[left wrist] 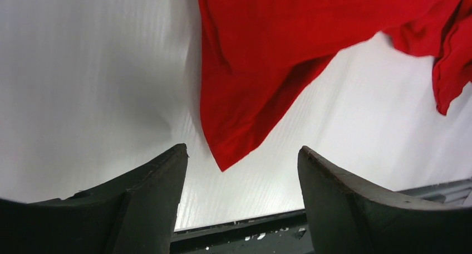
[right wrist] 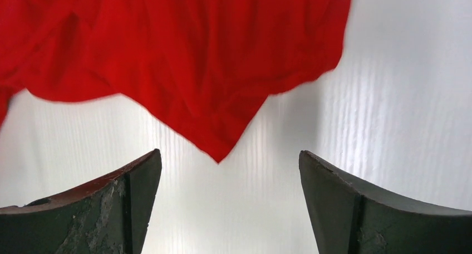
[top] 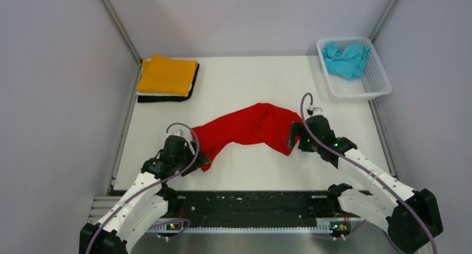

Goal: Fold and stack the t-shirts
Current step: Flatten out the tshirt

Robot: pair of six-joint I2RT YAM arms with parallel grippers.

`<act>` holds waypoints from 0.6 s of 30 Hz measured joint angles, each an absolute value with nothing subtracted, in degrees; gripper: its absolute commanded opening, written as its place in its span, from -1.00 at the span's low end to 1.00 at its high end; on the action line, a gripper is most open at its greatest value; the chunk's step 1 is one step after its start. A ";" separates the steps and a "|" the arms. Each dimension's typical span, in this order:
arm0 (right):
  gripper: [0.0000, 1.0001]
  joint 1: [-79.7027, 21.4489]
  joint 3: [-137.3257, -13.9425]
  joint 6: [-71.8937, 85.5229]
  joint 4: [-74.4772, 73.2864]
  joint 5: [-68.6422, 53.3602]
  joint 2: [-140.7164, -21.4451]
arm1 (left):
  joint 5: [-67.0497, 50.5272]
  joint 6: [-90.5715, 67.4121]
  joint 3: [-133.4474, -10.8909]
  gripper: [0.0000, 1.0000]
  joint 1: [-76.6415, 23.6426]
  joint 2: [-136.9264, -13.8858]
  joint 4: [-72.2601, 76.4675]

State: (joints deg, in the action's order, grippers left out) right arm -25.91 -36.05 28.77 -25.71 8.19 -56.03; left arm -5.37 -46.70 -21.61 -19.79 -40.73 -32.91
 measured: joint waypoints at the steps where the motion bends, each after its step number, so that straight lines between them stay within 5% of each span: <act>1: 0.80 -27.22 -33.80 29.36 -24.99 7.64 -55.33 | -6.24 -46.94 -20.78 0.39 -20.23 -40.38 -32.58; 6: 0.77 -30.79 -26.55 32.71 -21.43 6.22 -54.15 | -7.49 -48.58 -17.89 0.06 -22.41 -39.97 -30.98; 18: 0.75 -35.64 -25.87 35.62 -15.53 11.53 -59.20 | 1.61 -52.62 -20.58 -0.02 -29.93 -52.03 -23.97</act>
